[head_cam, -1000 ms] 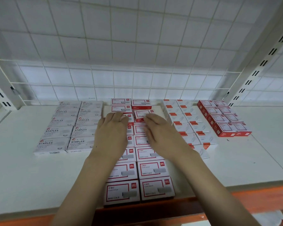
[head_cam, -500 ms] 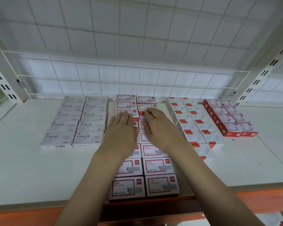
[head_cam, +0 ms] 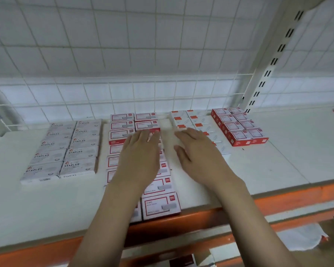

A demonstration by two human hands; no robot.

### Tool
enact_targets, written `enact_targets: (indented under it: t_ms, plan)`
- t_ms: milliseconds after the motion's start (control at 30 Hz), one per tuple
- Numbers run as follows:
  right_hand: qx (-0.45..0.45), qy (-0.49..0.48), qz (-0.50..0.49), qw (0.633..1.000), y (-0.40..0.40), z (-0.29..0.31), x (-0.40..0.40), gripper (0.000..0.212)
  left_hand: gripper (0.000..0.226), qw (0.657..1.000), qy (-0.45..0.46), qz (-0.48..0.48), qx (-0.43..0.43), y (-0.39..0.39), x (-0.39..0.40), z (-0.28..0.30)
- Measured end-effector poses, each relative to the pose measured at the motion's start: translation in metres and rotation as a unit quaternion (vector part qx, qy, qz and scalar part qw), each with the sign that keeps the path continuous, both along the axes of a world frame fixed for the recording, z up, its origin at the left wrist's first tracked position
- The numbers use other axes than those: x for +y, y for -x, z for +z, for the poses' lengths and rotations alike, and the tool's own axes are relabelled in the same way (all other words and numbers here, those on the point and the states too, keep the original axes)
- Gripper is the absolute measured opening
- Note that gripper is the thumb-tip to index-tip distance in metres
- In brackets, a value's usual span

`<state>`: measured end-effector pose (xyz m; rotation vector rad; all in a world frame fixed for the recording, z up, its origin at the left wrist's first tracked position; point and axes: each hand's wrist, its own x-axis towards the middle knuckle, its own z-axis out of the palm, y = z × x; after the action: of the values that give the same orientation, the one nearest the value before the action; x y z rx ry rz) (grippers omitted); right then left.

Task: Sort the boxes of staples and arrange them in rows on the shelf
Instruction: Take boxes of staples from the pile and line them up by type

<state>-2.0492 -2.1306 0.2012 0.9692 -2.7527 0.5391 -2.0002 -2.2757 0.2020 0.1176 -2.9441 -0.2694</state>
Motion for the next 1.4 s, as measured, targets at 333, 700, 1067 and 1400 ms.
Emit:
enact_targets:
  t_ms: [333,700,1067,1400]
  plan:
    - [-0.018,0.001,-0.112,0.994,-0.007,-0.011,0.202,0.052,0.045,0.998,-0.010,-0.056,-0.037,-0.008,0.175,0.014]
    - [-0.019,0.033,-0.201,0.979,-0.005,-0.004,0.409,0.039,0.042,0.993,-0.020,-0.111,-0.029,0.009,0.348,0.019]
    - [-0.023,0.070,-0.264,0.962,0.020,-0.013,0.486,0.038,0.045,0.988,-0.021,-0.145,-0.038,0.066,0.419,0.014]
    - [-0.009,0.045,-0.354,0.934,0.090,-0.001,0.546,0.042,0.047,0.975,-0.005,-0.220,-0.018,0.179,0.483,0.019]
